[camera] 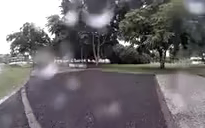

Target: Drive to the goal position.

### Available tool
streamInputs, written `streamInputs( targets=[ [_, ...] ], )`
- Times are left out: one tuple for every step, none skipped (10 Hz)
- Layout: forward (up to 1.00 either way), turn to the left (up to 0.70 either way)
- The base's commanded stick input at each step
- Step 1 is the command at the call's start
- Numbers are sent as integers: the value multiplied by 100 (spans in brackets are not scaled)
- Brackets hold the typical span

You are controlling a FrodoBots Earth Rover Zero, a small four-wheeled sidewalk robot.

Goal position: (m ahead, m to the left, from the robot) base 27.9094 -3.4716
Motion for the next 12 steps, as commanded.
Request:
streamInputs(
  targets=[
    [70,35],
    [70,35],
    [70,19],
    [70,4],
    [70,0],
    [70,0],
    [70,0],
    [70,0],
    [70,0],
    [70,0],
    [70,0],
    [70,0]
  ],
)
